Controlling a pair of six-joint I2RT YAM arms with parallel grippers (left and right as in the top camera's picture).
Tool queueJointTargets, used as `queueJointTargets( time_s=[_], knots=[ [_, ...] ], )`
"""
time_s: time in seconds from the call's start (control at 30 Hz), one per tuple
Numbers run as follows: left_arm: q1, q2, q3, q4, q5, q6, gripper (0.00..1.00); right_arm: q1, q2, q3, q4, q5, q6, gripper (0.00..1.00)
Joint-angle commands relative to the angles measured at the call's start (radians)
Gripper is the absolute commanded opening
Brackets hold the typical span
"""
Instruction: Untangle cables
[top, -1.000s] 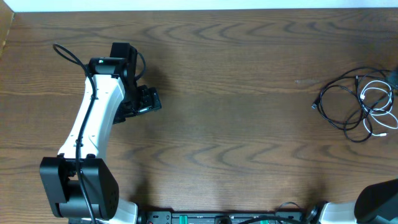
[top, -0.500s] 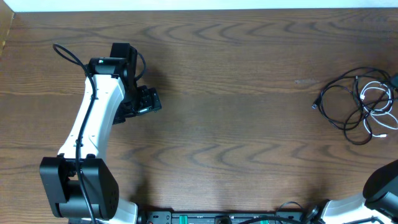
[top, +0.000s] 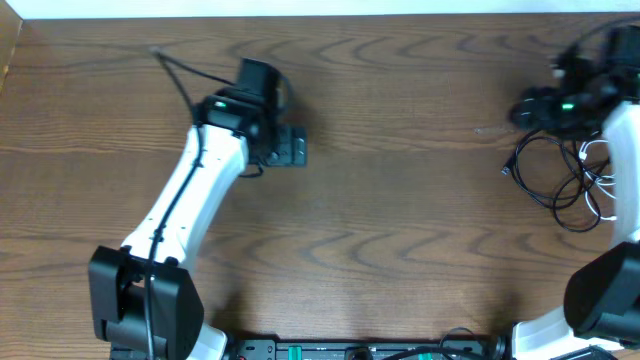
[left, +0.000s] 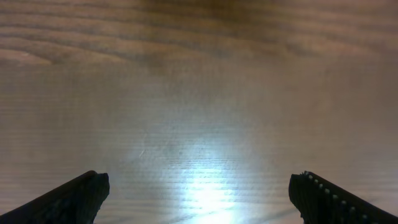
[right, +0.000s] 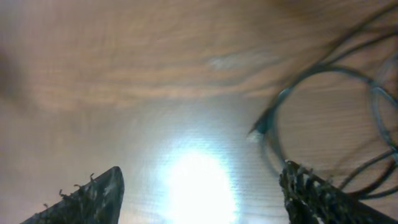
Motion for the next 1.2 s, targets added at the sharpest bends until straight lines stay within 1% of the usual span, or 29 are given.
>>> queueJointTargets(
  time_s=[0.0, 0.03, 0.07, 0.13, 0.2, 0.3, 0.37, 0.4, 0.43, 0.47, 0.53, 0.57, 0.6, 0.63, 0.67, 0.7, 0.73, 0.83, 0.97, 1.07, 1.17],
  knots=[
    [-0.039, -0.004, 0.01, -0.086, -0.179, 0.034, 0.98, 0.115, 0.008, 0.005, -0.067, 0.101, -0.081, 0.76],
    [-0.038, -0.004, 0.01, -0.129, -0.203, 0.007, 0.98, 0.133, 0.008, 0.005, -0.082, 0.101, -0.081, 0.75],
    [-0.034, -0.004, 0.01, -0.17, -0.226, -0.028, 0.98, 0.152, 0.008, 0.005, -0.105, 0.104, -0.08, 0.69],
    [-0.019, -0.004, 0.01, -0.267, -0.261, -0.123, 0.98, 0.174, 0.008, 0.003, -0.131, 0.103, -0.077, 0.62],
    [-0.004, -0.004, 0.008, -0.333, -0.26, -0.177, 0.98, 0.197, 0.002, -0.023, -0.139, 0.103, -0.036, 0.6],
    [-0.006, -0.016, -0.001, -0.355, -0.238, -0.168, 0.98, 0.209, -0.018, -0.082, -0.118, 0.103, 0.005, 0.62],
    [-0.015, -0.037, -0.018, -0.337, -0.238, -0.165, 0.98, 0.213, -0.039, -0.13, -0.089, 0.104, 0.018, 0.68],
    [-0.024, -0.071, -0.044, -0.309, -0.238, -0.165, 0.98, 0.213, -0.077, -0.194, -0.047, 0.104, 0.032, 0.73],
    [-0.027, -0.084, -0.055, -0.299, -0.238, -0.165, 0.98, 0.213, -0.085, -0.206, -0.038, 0.104, 0.034, 0.73],
    [-0.037, -0.127, -0.087, -0.265, -0.238, -0.165, 0.98, 0.213, -0.135, -0.27, 0.012, 0.104, 0.048, 0.78],
    [-0.047, -0.185, -0.132, -0.219, -0.239, -0.164, 0.98, 0.213, -0.212, -0.355, 0.084, 0.104, 0.056, 0.79],
    [-0.059, -0.28, -0.202, -0.147, -0.239, -0.157, 0.98, 0.213, -0.309, -0.446, 0.167, 0.104, 0.059, 0.85],
    [-0.064, -0.32, -0.231, -0.118, -0.239, -0.155, 0.98, 0.213, -0.344, -0.476, 0.197, 0.104, 0.059, 0.91],
    [-0.073, -0.383, -0.275, -0.072, -0.238, -0.141, 0.98, 0.213, -0.396, -0.517, 0.234, 0.104, 0.058, 0.99],
    [-0.09, -0.475, -0.34, -0.008, -0.239, -0.118, 0.98, 0.214, -0.486, -0.584, 0.296, 0.104, 0.045, 0.99],
    [-0.098, -0.518, -0.368, 0.02, -0.24, -0.113, 0.98, 0.213, -0.519, -0.607, 0.317, 0.109, 0.044, 0.99],
    [-0.114, -0.624, -0.435, 0.084, -0.247, -0.115, 0.98, 0.213, -0.588, -0.651, 0.354, 0.119, 0.044, 0.99],
    [-0.121, -0.807, -0.54, 0.163, -0.254, -0.127, 0.98, 0.213, -0.721, -0.716, 0.387, 0.119, 0.044, 0.99],
    [-0.121, -0.988, -0.598, 0.161, -0.253, -0.127, 0.98, 0.213, -0.847, -0.749, 0.376, 0.119, 0.044, 0.99],
    [-0.121, -1.089, -0.598, 0.125, -0.253, -0.127, 0.98, 0.213, -0.891, -0.749, 0.359, 0.119, 0.044, 0.99],
    [-0.121, -1.122, -0.598, 0.122, -0.253, -0.127, 0.98, 0.213, -0.895, -0.749, 0.344, 0.119, 0.044, 0.99]
  ],
)
